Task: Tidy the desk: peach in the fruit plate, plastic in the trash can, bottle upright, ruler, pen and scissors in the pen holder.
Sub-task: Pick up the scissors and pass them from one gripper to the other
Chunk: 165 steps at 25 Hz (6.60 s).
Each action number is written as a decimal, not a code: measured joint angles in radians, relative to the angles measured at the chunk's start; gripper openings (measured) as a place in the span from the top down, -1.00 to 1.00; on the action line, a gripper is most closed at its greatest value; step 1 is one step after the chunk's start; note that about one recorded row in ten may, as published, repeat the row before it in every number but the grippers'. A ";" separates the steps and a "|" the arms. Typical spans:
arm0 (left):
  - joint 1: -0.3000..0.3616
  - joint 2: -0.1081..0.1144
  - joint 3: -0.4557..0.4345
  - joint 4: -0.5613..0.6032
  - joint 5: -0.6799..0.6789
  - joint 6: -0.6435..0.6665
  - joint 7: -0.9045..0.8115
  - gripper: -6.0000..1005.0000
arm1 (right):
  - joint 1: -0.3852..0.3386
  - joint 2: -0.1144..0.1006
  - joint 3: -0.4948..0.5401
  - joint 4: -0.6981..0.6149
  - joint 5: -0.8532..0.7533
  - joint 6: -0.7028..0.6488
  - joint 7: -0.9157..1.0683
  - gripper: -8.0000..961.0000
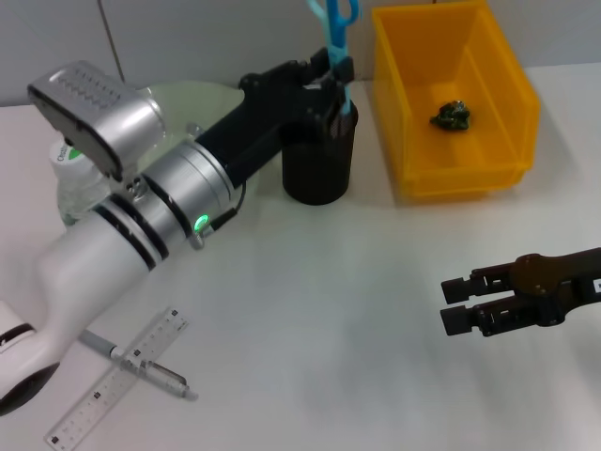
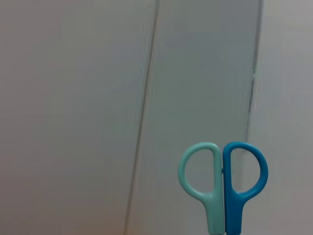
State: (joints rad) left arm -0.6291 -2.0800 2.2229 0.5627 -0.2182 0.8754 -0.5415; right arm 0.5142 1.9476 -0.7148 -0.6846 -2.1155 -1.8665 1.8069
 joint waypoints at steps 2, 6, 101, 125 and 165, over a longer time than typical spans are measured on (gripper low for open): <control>-0.011 0.000 0.009 0.004 -0.038 -0.032 0.023 0.45 | 0.001 0.001 0.000 0.000 0.000 0.000 0.000 -0.60; -0.042 0.000 0.021 0.007 -0.073 -0.111 0.042 0.44 | 0.003 0.001 -0.001 -0.001 -0.002 0.000 0.000 -0.60; 0.268 0.021 -0.542 0.586 1.891 0.117 -0.986 0.38 | 0.109 -0.066 0.068 -0.128 0.008 -0.101 0.342 -0.59; 0.224 0.008 -0.460 0.719 2.228 0.101 -1.228 0.37 | 0.297 -0.065 -0.005 -0.124 -0.206 -0.008 0.621 -0.59; 0.186 0.006 -0.415 0.679 2.312 0.014 -1.416 0.34 | 0.381 0.013 -0.157 0.001 -0.203 0.280 0.766 -0.58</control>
State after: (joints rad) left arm -0.4431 -2.0739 1.8083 1.2415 2.0940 0.8893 -1.9570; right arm 0.8956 1.9606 -0.8721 -0.6840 -2.3182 -1.5868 2.5725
